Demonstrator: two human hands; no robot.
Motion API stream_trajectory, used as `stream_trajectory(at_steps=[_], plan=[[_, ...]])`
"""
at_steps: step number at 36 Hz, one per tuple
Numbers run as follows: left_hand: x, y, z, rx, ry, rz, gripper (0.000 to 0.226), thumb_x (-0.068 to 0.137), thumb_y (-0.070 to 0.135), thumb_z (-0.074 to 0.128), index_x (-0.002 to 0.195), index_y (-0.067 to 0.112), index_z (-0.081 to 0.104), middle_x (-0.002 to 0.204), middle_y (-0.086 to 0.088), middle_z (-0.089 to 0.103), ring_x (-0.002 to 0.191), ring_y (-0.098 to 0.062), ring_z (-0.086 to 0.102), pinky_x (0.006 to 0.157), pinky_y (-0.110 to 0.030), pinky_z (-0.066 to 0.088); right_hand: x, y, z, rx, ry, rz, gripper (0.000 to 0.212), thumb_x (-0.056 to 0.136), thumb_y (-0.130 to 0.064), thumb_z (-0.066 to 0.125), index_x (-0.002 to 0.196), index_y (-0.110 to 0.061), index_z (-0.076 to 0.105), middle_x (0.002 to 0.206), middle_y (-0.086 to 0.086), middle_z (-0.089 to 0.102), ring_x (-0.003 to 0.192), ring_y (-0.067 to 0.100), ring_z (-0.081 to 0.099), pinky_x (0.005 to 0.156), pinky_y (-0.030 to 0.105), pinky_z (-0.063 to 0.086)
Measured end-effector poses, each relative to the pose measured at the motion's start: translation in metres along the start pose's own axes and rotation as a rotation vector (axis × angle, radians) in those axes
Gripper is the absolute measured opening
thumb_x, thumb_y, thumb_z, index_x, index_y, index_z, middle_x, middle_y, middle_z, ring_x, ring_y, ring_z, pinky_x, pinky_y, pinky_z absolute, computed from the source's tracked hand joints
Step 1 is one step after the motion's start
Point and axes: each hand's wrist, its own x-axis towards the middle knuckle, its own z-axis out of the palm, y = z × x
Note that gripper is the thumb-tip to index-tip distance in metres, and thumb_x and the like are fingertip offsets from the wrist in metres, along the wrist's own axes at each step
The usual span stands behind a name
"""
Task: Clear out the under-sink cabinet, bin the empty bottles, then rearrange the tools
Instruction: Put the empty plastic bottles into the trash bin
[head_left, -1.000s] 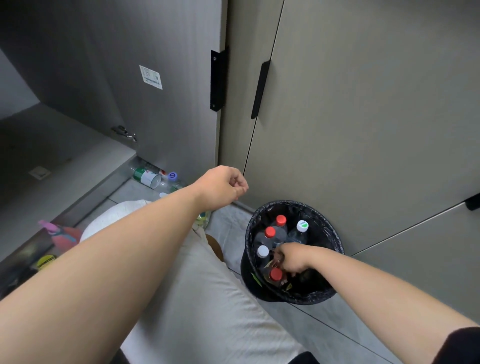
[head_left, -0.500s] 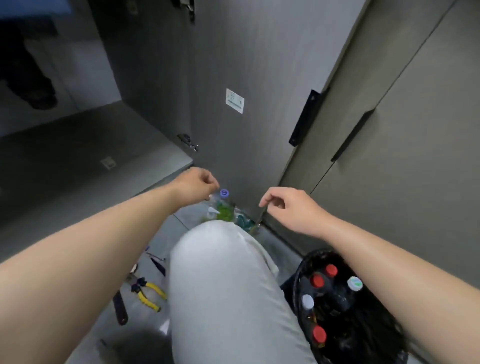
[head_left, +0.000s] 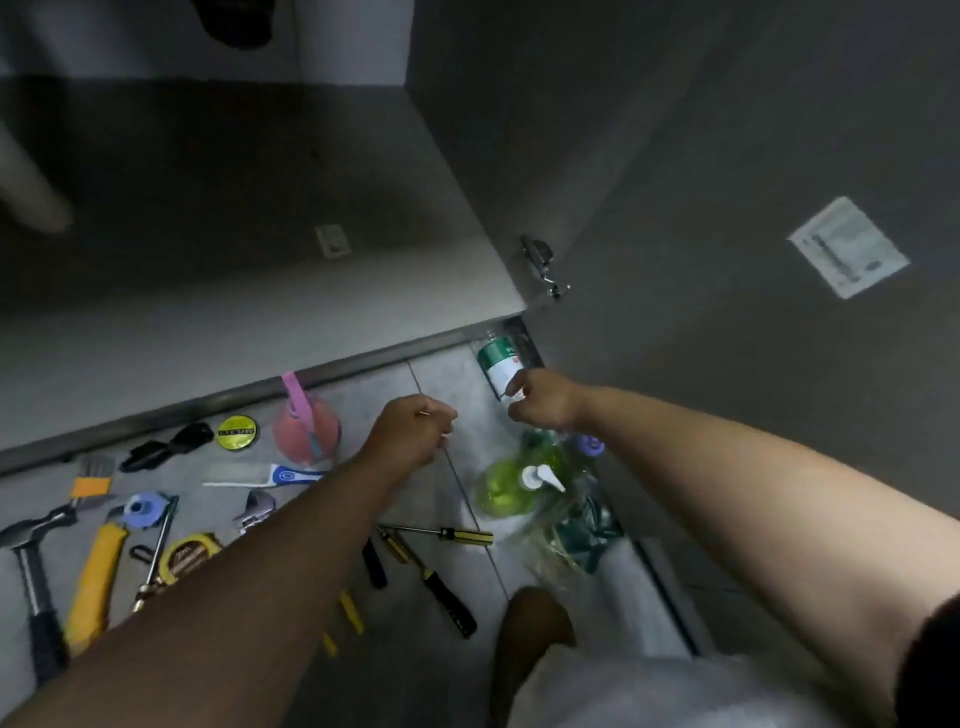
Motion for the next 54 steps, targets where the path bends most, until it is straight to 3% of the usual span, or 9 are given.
stream_trajectory(at_steps=[13, 17, 22, 26, 28, 32, 37, 45, 54], plan=[[0.066, -0.058, -0.003, -0.446, -0.064, -0.215, 0.010, 0.101, 0.017, 0.060, 0.099, 0.018, 0.069, 0.100, -0.005, 0.071, 0.092, -0.021, 0.067, 0.074, -0.028, 0.051, 0.134, 0.013, 0.069, 0.168, 0.211, 0.419, 0.083, 0.081, -0.038, 0.074, 0.144, -0.006, 0.031, 0.144, 0.018, 0.047, 0.133, 0.035, 0.048, 0.110, 0.039, 0.042], [0.072, -0.066, -0.002, -0.424, -0.063, -0.226, 0.015, 0.098, 0.016, 0.064, 0.113, 0.018, 0.066, 0.113, -0.007, 0.066, 0.097, -0.021, 0.064, 0.077, -0.031, 0.051, 0.133, 0.000, 0.075, 0.321, 0.131, 0.389, 0.073, 0.079, -0.044, 0.079, 0.133, -0.006, 0.047, 0.126, 0.014, 0.062, 0.109, 0.032, 0.065, 0.095, 0.042, 0.056], [0.074, -0.073, -0.006, -0.279, -0.060, -0.185, 0.066, 0.084, 0.031, 0.080, 0.141, 0.032, 0.047, 0.125, 0.003, 0.062, 0.111, -0.018, 0.061, 0.100, -0.044, 0.052, 0.111, -0.022, 0.077, 0.772, -0.120, 0.388, 0.045, 0.082, -0.033, 0.076, 0.116, -0.011, 0.059, 0.089, 0.010, 0.070, 0.067, 0.021, 0.067, 0.052, 0.026, 0.056], [0.068, -0.069, -0.005, -0.327, -0.143, -0.129, 0.101, 0.050, 0.054, 0.088, 0.141, 0.033, 0.049, 0.129, 0.005, 0.065, 0.114, -0.022, 0.067, 0.096, -0.055, 0.055, 0.095, -0.035, 0.075, 0.906, -0.425, 0.372, 0.047, 0.084, -0.034, 0.075, 0.119, -0.007, 0.059, 0.089, 0.013, 0.073, 0.080, 0.024, 0.072, 0.078, 0.036, 0.062], [0.067, -0.070, -0.003, -0.379, -0.109, -0.124, 0.091, 0.051, 0.050, 0.091, 0.133, 0.031, 0.057, 0.122, 0.001, 0.071, 0.108, -0.025, 0.070, 0.090, -0.054, 0.058, 0.094, -0.036, 0.072, 0.912, -0.459, 0.327, 0.053, 0.087, -0.041, 0.073, 0.121, -0.003, 0.060, 0.100, 0.016, 0.071, 0.092, 0.027, 0.071, 0.080, 0.037, 0.061], [0.071, -0.077, -0.002, -0.447, -0.015, -0.182, 0.058, 0.081, 0.021, 0.084, 0.133, 0.026, 0.058, 0.121, -0.005, 0.069, 0.103, -0.031, 0.071, 0.083, -0.056, 0.060, 0.103, -0.029, 0.066, 0.632, -0.064, 0.247, 0.055, 0.096, -0.048, 0.053, 0.132, -0.006, 0.056, 0.129, 0.014, 0.056, 0.114, 0.031, 0.057, 0.100, 0.043, 0.049], [0.075, -0.086, -0.002, -0.539, -0.023, -0.216, 0.057, 0.085, 0.014, 0.080, 0.136, 0.025, 0.056, 0.127, -0.008, 0.065, 0.103, -0.032, 0.069, 0.085, -0.054, 0.060, 0.117, -0.005, 0.076, 0.138, 0.214, 0.303, 0.079, 0.097, -0.042, 0.052, 0.158, -0.008, 0.015, 0.166, 0.015, 0.000, 0.153, 0.035, 0.004, 0.123, 0.045, 0.017], [0.076, -0.094, 0.002, -0.581, -0.040, -0.221, 0.059, 0.087, 0.008, 0.077, 0.140, 0.020, 0.053, 0.131, -0.008, 0.063, 0.111, -0.031, 0.066, 0.089, -0.050, 0.058, 0.119, 0.006, 0.089, 0.093, 0.229, 0.481, 0.101, 0.085, -0.045, 0.068, 0.157, -0.010, 0.007, 0.161, 0.020, 0.013, 0.148, 0.036, 0.017, 0.118, 0.050, 0.026], [0.074, -0.096, 0.005, -0.630, -0.012, -0.221, 0.036, 0.088, 0.006, 0.075, 0.116, 0.023, 0.062, 0.111, -0.004, 0.069, 0.093, -0.025, 0.067, 0.091, -0.053, 0.056, 0.110, -0.009, 0.089, -0.104, 0.458, 0.335, 0.071, 0.080, -0.034, 0.067, 0.139, -0.015, 0.033, 0.141, 0.014, 0.032, 0.130, 0.032, 0.032, 0.103, 0.043, 0.035]])
